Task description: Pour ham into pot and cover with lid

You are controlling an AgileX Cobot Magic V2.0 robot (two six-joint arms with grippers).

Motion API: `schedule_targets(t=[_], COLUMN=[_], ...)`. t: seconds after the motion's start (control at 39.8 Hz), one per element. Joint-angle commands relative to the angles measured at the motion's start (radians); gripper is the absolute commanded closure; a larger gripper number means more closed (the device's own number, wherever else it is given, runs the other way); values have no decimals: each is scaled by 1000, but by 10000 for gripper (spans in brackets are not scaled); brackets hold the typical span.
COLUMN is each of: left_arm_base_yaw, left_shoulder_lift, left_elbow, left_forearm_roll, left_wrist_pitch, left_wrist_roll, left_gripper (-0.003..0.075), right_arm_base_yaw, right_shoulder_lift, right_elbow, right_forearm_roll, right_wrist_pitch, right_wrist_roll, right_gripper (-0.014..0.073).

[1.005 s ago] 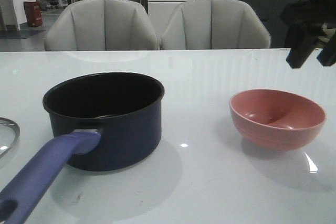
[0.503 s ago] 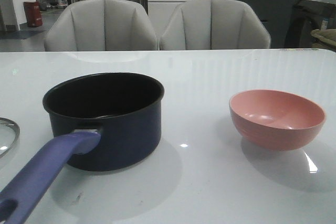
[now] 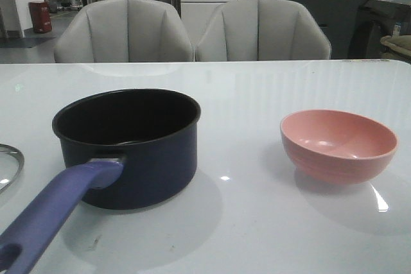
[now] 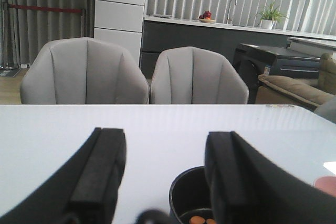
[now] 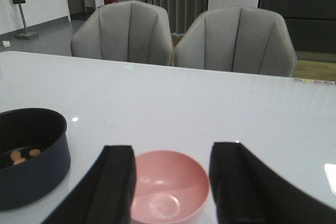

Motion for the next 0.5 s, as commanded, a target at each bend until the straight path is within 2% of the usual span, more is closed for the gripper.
schedule_targets(t=[0.0,0.08,0.15,0.3,0.48], left_arm_base_yaw=[-8,-8,-8,-8,5], left_shoulder_lift=[7,7,7,7,42], left_elbow=[-28,-28,-28,-55,-146], left_forearm_roll=[-1,-2,-4,-3,45], left_wrist_pitch=[-42,-28,-24,14,134], left_wrist_roll=[-2,-2,-2,-2,-2], left_gripper=[326,326,325,304,174], right_arm_base_yaw=[1,1,1,1,1], right_shoulder_lift=[3,3,3,3,3], right_elbow=[-2,-1,-1,-1,-1], right_forearm_roll=[4,4,4,4,4], right_wrist_pitch=[-117,-117,-124,-123,-123], right_wrist_roll=[-8,-8,-8,-8,-8], right_gripper=[298,476,431,431,431])
